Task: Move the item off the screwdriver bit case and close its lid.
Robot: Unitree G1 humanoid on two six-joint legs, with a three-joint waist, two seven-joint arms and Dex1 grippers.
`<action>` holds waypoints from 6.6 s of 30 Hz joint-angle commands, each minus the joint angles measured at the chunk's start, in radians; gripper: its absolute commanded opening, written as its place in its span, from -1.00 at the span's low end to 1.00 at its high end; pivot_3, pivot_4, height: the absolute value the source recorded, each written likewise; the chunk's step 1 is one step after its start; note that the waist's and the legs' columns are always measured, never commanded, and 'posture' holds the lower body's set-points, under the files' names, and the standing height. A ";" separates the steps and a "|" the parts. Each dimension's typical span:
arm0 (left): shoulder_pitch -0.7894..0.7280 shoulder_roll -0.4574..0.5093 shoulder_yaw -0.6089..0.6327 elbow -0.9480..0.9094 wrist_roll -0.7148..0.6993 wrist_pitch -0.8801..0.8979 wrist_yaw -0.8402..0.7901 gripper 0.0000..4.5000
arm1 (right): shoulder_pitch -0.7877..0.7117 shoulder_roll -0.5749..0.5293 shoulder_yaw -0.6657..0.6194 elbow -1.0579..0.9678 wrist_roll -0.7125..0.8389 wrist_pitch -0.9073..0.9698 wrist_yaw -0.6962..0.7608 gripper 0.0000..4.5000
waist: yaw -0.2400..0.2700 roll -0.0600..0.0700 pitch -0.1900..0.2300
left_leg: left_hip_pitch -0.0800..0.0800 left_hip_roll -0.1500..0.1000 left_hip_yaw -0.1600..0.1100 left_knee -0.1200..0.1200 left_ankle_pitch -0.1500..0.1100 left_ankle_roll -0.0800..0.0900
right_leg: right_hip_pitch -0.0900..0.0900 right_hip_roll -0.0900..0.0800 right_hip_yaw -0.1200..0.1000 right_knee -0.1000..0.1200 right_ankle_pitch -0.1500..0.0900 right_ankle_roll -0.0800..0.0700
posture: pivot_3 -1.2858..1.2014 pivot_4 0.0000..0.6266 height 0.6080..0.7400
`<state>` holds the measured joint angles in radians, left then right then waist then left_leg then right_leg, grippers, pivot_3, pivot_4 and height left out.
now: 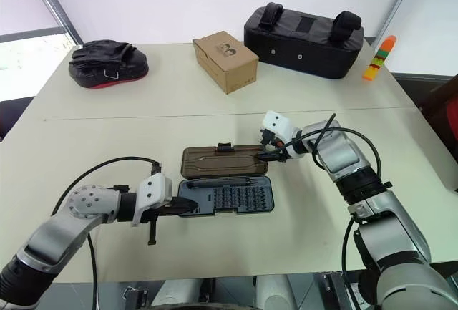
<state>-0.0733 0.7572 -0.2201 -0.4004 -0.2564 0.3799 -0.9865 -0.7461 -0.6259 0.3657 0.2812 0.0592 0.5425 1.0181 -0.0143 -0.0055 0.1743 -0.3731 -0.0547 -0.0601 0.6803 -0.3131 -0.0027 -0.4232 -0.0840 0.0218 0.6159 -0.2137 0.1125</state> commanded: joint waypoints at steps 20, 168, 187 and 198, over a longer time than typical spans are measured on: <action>0.011 -0.017 -0.015 0.099 0.039 -0.017 0.027 -1.00 | 0.039 0.047 -0.006 0.070 -0.082 -0.048 0.017 -0.98 | -0.001 0.000 -0.012 | 0.002 0.001 -0.001 0.000 0.000 0.000 | 0.002 0.001 0.000 0.000 0.000 -0.001 | 0.03 -0.52 1.00; -0.565 -0.237 0.125 0.543 -0.206 0.211 -0.286 -1.00 | 0.175 -0.116 -0.458 -0.675 0.681 0.469 -0.075 -0.98 | 0.021 0.001 0.004 | -0.019 -0.002 -0.001 0.000 0.001 -0.001 | -0.017 -0.002 -0.002 -0.001 0.000 0.000 | 0.03 -0.52 1.00; -0.921 -0.491 -0.006 1.372 0.124 -0.253 -0.341 -1.00 | 0.381 -0.213 -0.041 -1.084 0.502 0.402 -0.147 -0.98 | 0.025 -0.001 0.004 | -0.019 -0.003 0.000 0.003 0.000 0.001 | -0.016 -0.002 -0.003 -0.001 0.000 0.001 | 0.03 -0.52 1.00; -0.985 -0.570 0.028 1.472 0.166 -0.298 -0.346 -1.00 | 0.376 -0.194 0.201 -1.115 0.214 0.428 -0.369 -0.98 | 0.025 -0.001 0.004 | -0.019 -0.002 0.000 0.004 0.000 0.001 | -0.016 0.000 -0.003 0.000 0.000 0.001 | 0.03 -0.52 1.00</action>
<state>-1.0375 0.1889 -0.2113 1.0675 -0.0962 0.0983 -1.3292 -0.3545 -0.8314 0.5340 -0.8127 0.3266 0.9638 0.6887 0.0103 -0.0063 0.1784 -0.3923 -0.0570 -0.0605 0.6845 -0.3132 -0.0020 -0.4395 -0.0843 0.0191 0.6156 -0.2135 0.1135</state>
